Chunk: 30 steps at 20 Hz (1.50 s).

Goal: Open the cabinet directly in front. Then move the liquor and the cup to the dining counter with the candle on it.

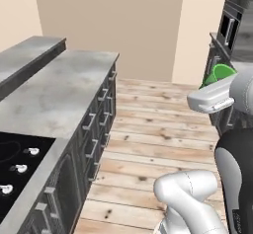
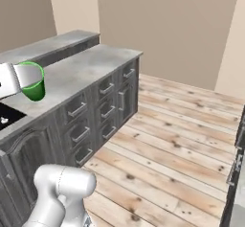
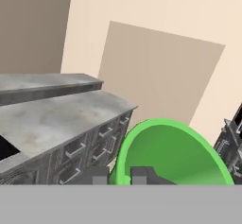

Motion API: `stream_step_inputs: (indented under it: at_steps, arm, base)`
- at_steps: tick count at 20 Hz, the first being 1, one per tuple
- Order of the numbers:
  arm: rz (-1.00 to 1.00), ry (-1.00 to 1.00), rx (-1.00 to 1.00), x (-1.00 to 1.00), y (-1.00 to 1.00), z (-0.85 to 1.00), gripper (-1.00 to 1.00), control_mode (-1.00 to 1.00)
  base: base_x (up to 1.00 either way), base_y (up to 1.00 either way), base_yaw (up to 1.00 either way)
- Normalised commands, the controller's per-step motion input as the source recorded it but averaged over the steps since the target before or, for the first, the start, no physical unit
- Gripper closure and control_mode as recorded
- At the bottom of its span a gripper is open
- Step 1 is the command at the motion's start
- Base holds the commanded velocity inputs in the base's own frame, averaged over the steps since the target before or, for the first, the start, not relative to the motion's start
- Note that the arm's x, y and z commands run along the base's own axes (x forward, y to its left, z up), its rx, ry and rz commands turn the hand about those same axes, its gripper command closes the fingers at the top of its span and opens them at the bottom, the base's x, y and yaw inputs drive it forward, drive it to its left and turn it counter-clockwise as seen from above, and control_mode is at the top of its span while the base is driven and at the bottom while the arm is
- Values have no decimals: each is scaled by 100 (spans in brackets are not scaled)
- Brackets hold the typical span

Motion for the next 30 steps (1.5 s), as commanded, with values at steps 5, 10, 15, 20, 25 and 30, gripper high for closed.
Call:
stream_step_inputs:
  at_steps: [5,10,15,20,25,30]
  arm:
    - [0,0,0,0,0,0,100,100]
    - [0,0,0,0,0,0,100,100]
    - [0,0,0,0,0,0,100,100]
    - [0,0,0,0,0,0,100,100]
    - [0,0,0,0,0,0,100,100]
    - [0,0,0,0,0,0,100,100]
  base:
    - [100,-25,-19]
    - [100,-26,-16]
    - [100,-22,-15]
    - [100,-13,-13]
    - [100,-10,-10]
    - [100,-10,-8]
